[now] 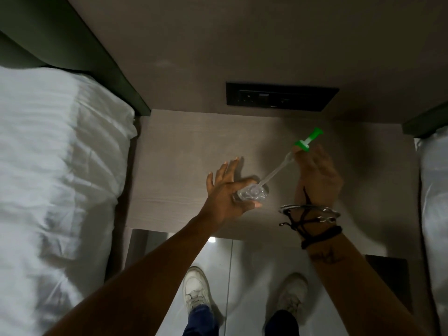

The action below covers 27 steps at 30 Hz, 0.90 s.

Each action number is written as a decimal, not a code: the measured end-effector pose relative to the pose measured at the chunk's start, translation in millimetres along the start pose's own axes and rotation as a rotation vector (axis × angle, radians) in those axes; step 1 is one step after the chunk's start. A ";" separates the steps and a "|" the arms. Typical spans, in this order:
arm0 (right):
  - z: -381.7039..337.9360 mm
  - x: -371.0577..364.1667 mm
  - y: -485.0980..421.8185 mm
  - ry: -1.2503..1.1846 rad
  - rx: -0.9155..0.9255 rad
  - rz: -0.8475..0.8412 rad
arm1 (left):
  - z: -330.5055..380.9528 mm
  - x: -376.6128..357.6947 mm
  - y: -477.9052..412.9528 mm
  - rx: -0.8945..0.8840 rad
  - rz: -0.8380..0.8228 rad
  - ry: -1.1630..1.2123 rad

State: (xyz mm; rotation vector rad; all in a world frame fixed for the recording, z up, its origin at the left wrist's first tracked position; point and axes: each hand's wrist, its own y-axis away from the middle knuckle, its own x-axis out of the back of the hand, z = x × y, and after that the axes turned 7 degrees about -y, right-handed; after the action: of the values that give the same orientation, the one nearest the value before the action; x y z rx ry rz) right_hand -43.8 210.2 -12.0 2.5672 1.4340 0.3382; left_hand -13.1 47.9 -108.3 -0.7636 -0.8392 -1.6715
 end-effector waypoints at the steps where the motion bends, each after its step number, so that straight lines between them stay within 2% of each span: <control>1: 1.4 -3.8 2.5 0.006 0.065 -0.012 | -1.4 -0.8 0.4 -0.003 0.010 0.009; 4: 5.2 -8.3 7.0 0.016 0.214 0.078 | -2.7 -3.5 -0.5 -0.001 0.017 0.009; 8: 13.1 -10.3 10.7 0.121 0.393 0.031 | -4.4 -7.4 -3.2 -0.008 0.035 0.007; 10: 15.4 -8.4 11.8 0.179 0.445 -0.023 | -5.3 -8.9 -4.5 -0.008 0.038 -0.004; 15: 35.6 1.5 18.7 0.367 0.611 -0.279 | -2.6 -5.5 -3.8 -0.001 0.026 0.027; 19: 53.8 12.8 26.8 0.534 0.665 -0.434 | -0.2 1.0 0.0 -0.031 0.045 0.143; 23: 58.5 14.7 13.4 0.593 0.680 -0.491 | 4.2 4.8 0.0 -0.003 0.007 0.095; 27: 63.1 16.1 13.3 0.671 0.640 -0.559 | 0.5 2.9 3.1 -0.022 0.016 0.166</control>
State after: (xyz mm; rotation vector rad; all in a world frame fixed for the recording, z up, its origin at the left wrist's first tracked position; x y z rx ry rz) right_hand -6.8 214.1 -67.1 2.3909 2.8027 0.8010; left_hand -10.7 46.3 -105.2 -0.6344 -0.6979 -1.7063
